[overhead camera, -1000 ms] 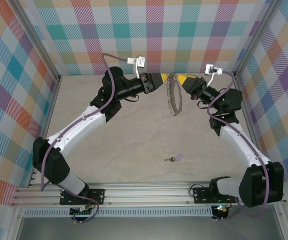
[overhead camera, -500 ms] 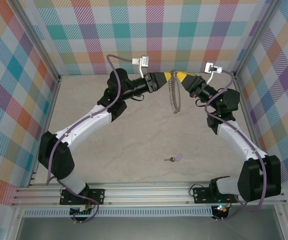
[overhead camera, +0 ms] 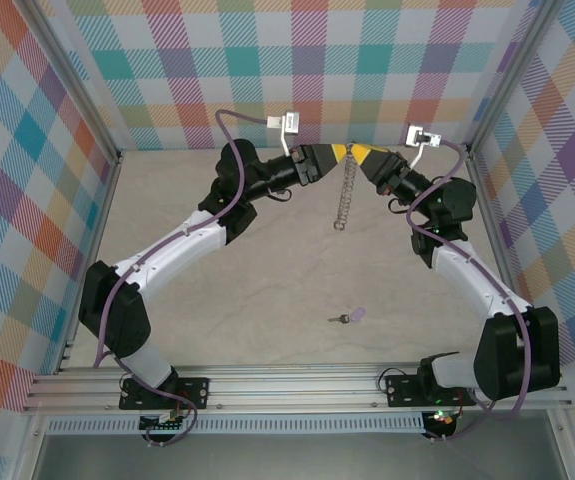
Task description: Put the keys on the keyring
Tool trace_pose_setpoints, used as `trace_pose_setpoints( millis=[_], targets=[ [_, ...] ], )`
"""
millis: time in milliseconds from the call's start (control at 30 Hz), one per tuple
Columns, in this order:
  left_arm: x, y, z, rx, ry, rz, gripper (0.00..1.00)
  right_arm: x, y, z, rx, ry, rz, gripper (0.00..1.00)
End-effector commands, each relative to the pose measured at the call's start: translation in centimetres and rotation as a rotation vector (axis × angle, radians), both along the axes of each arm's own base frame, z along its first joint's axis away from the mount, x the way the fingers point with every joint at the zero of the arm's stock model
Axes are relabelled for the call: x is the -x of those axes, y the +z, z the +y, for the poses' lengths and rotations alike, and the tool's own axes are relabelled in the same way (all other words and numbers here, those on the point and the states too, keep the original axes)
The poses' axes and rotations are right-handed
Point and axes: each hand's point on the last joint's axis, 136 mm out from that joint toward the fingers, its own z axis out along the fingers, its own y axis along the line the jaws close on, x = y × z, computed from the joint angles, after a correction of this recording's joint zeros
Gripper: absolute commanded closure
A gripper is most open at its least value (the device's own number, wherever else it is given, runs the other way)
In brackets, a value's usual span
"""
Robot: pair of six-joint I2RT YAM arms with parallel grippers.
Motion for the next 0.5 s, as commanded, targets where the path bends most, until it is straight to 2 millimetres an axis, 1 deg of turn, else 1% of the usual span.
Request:
trace_pose_setpoints(
  millis=[0,467],
  targets=[
    [1.1,1.4,-0.3,0.040,-0.025,-0.043,0.60,0.7,1.2,-0.1,-0.027,0.001,-0.056,1.00],
    [0.7,0.7,-1.4,0.032,-0.042,-0.035,0.65,1.0,1.3,0.2,-0.027,0.028,-0.056,1.00]
  ],
)
